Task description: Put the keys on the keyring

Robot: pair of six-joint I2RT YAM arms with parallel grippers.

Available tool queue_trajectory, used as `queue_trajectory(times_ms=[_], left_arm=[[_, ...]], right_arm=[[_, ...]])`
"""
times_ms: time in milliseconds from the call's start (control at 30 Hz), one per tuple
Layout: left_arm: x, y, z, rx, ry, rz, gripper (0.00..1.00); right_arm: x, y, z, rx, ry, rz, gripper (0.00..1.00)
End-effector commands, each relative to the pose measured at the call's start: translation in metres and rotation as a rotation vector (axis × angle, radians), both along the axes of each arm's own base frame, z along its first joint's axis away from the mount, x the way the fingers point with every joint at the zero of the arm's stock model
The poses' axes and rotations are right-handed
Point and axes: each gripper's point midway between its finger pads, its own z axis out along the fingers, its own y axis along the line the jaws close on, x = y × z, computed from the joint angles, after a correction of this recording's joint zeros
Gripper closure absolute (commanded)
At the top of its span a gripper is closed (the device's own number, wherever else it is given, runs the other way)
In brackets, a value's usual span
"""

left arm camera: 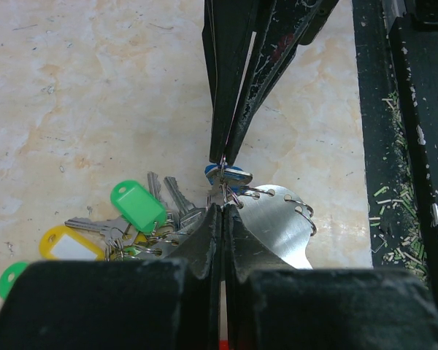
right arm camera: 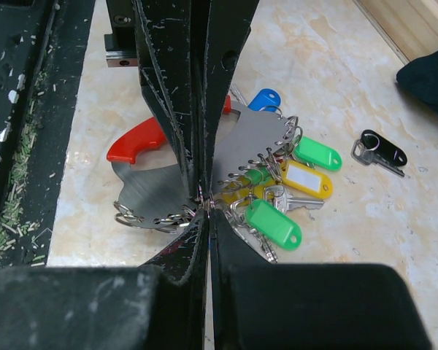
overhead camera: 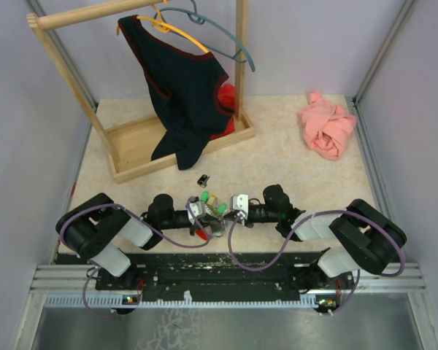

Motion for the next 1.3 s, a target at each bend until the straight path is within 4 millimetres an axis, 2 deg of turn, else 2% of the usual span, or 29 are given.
queue_trajectory(times_ms=[0,767,1267], left_arm=[[0.0018,-0.0056,0.0080,-0.020,-0.023,-0.013,0.99],[0.0028,-0.0052,0.0082,-0.019,-0.021,-0.002,0.99],[0.0026,-0.0045,0.0076,-0.018,-0.017,0.002,0.99]], right_arm=[[0.0023,0.0109,0.0180,0.057,-0.037,0.022,1.00],[0.0000,0.0069,0.0122,0.027,-0.003,0.006,1.00],[-0.0018,0.0073,0.0178,0.048,-0.003,0.010,1.00]])
